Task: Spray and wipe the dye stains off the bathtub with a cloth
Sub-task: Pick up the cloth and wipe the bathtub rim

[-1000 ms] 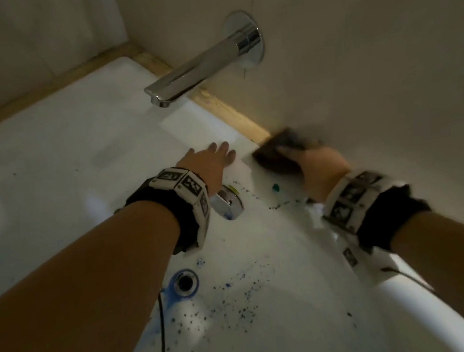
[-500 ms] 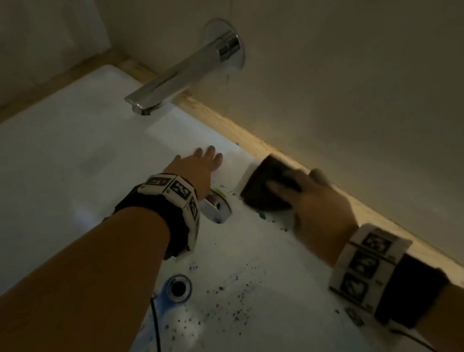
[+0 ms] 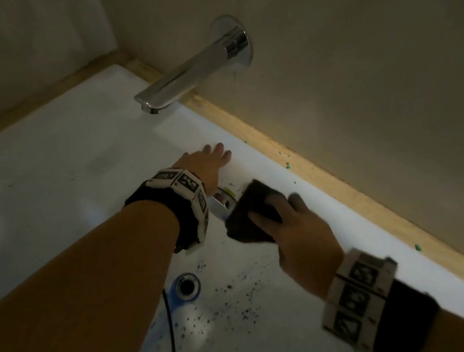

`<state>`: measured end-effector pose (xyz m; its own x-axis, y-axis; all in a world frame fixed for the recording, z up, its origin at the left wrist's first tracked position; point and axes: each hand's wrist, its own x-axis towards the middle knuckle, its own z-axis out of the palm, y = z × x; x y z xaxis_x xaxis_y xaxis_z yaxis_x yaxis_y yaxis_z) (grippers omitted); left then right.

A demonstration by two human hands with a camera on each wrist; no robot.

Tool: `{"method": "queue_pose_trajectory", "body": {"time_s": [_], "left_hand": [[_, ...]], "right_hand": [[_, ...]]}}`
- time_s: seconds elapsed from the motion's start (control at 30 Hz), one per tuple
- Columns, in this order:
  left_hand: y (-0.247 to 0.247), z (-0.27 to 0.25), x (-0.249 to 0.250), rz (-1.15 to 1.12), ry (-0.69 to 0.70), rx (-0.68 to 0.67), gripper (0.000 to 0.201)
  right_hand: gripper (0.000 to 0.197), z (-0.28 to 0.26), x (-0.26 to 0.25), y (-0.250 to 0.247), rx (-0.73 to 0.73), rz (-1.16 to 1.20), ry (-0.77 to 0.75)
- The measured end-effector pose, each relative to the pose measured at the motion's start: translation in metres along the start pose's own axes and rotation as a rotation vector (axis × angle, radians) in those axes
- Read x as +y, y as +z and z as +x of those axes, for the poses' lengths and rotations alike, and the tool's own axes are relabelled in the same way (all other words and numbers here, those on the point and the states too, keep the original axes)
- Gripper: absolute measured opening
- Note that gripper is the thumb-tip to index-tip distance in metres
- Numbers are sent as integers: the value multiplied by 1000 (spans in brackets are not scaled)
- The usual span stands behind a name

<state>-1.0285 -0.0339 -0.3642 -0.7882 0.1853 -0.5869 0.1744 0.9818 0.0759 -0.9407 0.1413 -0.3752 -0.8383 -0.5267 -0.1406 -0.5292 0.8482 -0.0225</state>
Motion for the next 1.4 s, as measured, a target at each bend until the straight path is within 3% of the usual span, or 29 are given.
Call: {"method": "queue_pose_trajectory", "body": {"time_s": [0.13, 0.23, 0.3, 0.37, 0.47, 0.53, 0.6, 0.7, 0.77, 0.83, 0.93, 1.1, 1.17, 1.23, 1.3, 1.33, 1.4], "left_hand": [[-4, -2, -6, -78, -44, 64, 56], [-7, 0, -13, -62, -54, 94, 49], [-6, 3, -19, -76, -37, 100, 46], [-6, 3, -20, -105, -15, 55, 57], [-5, 3, -19, -97, -5, -4, 73], [-5, 3, -16, -87, 2, 9, 74], [-5, 5, -16, -84, 6, 31, 73], [1, 9, -19, -85, 0, 56, 72], [5, 11, -21, -99, 18, 83, 69], [7, 12, -22, -102, 23, 99, 68], [4, 10, -18, -80, 2, 61, 72], [5, 1, 4, 140, -24, 35, 70], [7, -5, 12, 256, -16, 8, 68], [12, -12, 26, 311, 23, -18, 66], [20, -19, 44, 306, 85, -42, 65], [23, -23, 54, 300, 111, -54, 65], [30, -31, 70, 311, 136, -64, 69]], "right_hand": [[51, 66, -8, -19, -32, -157, -197], [48, 91, -11, -14, -166, -231, -211], [49, 88, -13, -12, -213, -218, -228], [53, 69, -14, -13, -306, -243, -263], [42, 35, -24, -14, -558, -536, -407], [35, 20, -29, -12, -702, -594, -343], [33, 17, -33, -13, -636, -448, -285], [50, 39, -32, -14, -199, -252, -293], [44, 60, -29, -16, -102, -245, -268], [42, 73, -25, -6, -190, -273, -271], [43, 60, -26, -7, -190, -254, -242], [35, 3, -24, 5, -504, -480, -240], [31, -16, -24, 17, -606, -393, -156], [23, -37, -17, 30, -824, -202, -68], [23, -57, -7, 32, -971, -89, -85], [25, -66, -4, 28, -981, -61, -98], [35, -75, 0, 13, -836, -43, -145]]}}
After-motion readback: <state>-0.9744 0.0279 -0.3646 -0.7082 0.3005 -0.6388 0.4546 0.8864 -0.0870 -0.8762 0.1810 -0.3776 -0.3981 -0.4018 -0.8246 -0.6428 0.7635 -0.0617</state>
